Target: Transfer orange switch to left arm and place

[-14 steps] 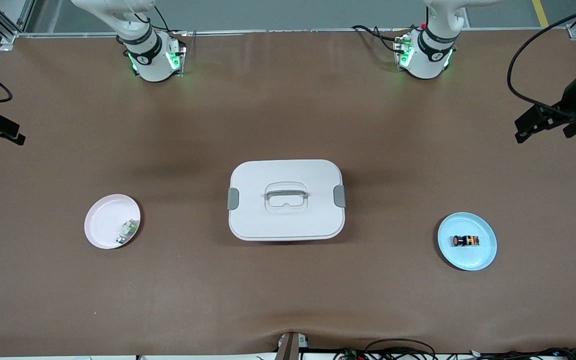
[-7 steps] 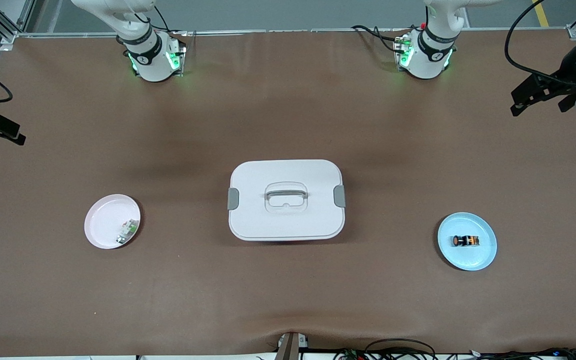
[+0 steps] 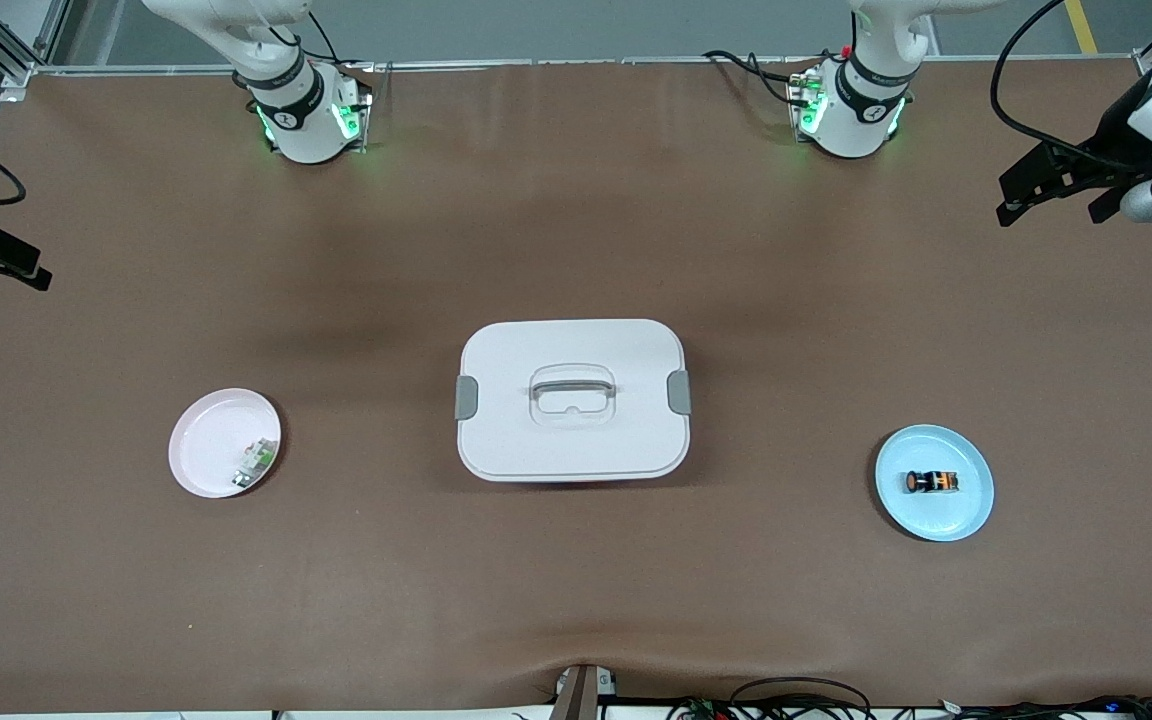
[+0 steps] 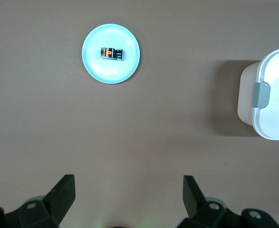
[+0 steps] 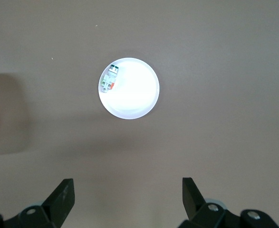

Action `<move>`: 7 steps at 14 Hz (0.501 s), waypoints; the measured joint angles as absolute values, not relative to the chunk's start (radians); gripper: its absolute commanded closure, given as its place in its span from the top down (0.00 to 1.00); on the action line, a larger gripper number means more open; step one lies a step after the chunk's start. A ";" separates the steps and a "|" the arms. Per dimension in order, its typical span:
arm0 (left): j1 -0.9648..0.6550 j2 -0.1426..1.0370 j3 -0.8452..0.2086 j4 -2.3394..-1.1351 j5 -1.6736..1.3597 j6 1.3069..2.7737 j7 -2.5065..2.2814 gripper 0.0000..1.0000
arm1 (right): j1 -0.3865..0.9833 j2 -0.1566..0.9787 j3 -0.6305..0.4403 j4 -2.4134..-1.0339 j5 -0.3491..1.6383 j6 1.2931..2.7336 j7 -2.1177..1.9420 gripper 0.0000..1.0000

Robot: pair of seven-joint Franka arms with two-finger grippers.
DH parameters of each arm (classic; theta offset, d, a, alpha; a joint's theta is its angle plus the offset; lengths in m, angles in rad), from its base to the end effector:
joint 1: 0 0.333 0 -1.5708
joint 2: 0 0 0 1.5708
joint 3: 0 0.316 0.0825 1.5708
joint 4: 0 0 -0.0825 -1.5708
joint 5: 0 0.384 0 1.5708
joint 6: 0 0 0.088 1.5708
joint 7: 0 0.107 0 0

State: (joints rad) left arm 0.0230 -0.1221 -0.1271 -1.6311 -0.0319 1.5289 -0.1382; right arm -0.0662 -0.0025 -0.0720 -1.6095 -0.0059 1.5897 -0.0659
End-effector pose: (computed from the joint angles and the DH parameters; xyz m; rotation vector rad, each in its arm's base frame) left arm 0.5084 -0.0612 0.6570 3.1225 0.0519 0.0262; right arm 0.5492 -0.0771 0.6092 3.1355 -0.1131 -0.0279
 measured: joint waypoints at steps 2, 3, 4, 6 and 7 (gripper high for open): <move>0.023 -0.121 -0.127 -1.631 -0.032 1.529 -0.138 1.00 | -0.066 -0.002 -0.072 -1.610 -0.006 1.590 -0.066 1.00; 0.023 -0.121 -0.127 -1.631 -0.032 1.529 -0.138 1.00 | -0.066 -0.002 -0.072 -1.610 -0.006 1.590 -0.066 1.00; 0.024 -0.121 -0.126 -1.631 -0.032 1.529 -0.138 1.00 | -0.066 -0.002 -0.072 -1.610 -0.006 1.590 -0.066 1.00; 0.024 -0.121 -0.126 -1.631 -0.029 1.529 -0.138 1.00 | -0.066 -0.002 -0.072 -1.610 -0.006 1.590 -0.066 1.00; 0.024 -0.121 -0.126 -1.631 -0.026 1.529 -0.138 1.00 | -0.066 -0.002 -0.072 -1.610 -0.006 1.590 -0.066 1.00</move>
State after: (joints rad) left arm 0.0238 -0.1207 -0.1258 -1.6310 -0.0259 1.5289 -0.1382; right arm -0.0662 -0.0025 -0.0720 -1.6095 -0.0059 1.5897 -0.0659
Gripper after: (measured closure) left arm 0.000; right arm 0.000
